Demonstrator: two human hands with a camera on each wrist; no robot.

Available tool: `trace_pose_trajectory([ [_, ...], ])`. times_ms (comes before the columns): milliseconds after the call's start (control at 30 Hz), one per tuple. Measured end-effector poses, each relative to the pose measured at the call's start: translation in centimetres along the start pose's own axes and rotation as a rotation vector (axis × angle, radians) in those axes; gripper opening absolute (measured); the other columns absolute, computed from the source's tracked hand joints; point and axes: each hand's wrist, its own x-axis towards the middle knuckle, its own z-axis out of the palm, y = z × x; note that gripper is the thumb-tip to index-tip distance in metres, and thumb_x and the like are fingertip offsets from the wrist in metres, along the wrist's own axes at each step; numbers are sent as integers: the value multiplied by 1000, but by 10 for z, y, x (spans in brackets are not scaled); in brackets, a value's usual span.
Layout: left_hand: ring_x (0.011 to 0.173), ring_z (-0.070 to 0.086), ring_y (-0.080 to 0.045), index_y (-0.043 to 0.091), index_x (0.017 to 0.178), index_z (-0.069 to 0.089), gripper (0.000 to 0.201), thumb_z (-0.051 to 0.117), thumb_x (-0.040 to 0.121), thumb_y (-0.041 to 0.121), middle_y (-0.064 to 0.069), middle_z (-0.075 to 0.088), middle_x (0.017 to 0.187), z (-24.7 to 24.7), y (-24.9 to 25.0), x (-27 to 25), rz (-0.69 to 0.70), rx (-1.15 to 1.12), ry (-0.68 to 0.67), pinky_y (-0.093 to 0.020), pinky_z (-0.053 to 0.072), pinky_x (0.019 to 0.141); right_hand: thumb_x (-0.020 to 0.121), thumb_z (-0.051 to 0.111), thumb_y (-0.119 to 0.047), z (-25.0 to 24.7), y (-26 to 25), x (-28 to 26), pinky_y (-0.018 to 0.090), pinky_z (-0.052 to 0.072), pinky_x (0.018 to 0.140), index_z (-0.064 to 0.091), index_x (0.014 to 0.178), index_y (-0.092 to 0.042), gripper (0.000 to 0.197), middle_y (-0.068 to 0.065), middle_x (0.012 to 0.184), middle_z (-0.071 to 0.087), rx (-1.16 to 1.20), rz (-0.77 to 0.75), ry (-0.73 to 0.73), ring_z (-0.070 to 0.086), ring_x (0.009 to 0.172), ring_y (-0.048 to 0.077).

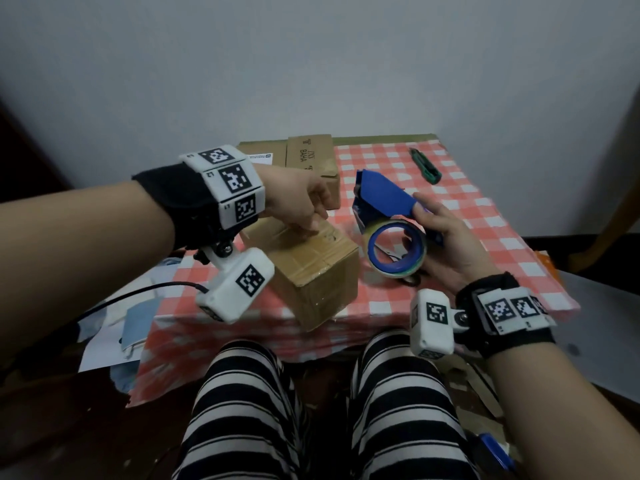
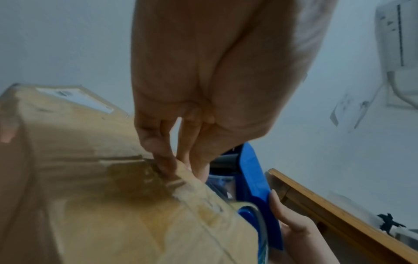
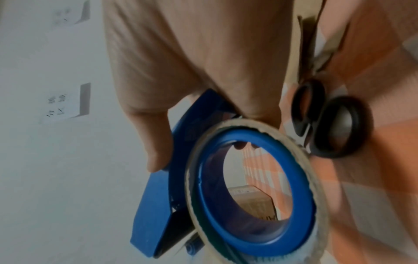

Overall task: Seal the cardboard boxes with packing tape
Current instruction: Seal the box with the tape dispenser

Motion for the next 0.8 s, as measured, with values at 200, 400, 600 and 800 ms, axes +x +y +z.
trace_pose_trajectory([
  [200, 113, 58, -25, 19, 138, 21, 77, 74, 82, 15, -5, 64, 122, -7, -8, 9, -12, -3, 79, -44, 48, 100, 67, 89, -27, 0, 15, 16, 57, 46, 102, 47, 141, -8, 87, 24, 137, 54, -81, 66, -16, 59, 119, 38],
  [400, 112, 60, -33, 48, 147, 1, 104, 68, 70, 64, -7, 57, 132, -10, -3, 23, -45, -47, 73, -54, 52, 93, 83, 74, -21, 15, 9, 9, 34, 56, 80, 57, 130, -10, 51, 14, 123, 64, -236, 59, 0, 70, 94, 17],
  [600, 123, 50, -24, 27, 144, 42, 63, 54, 89, 56, 0, 50, 140, -5, 6, 37, -73, 200, 48, -41, 43, 105, 89, 68, -16, 19, -4, 13, 18, 53, 65, 59, 127, -11, 39, -1, 108, 66, -447, -18, -31, 70, 78, 2],
  [800, 117, 53, -20, 28, 145, 40, 83, 69, 74, 60, 0, 50, 139, -10, 6, 54, -16, 136, -38, -38, 46, 101, 87, 65, -6, 15, -9, 14, 24, 56, 72, 59, 124, -12, 38, 6, 119, 64, -335, -28, -44, 71, 85, 9],
])
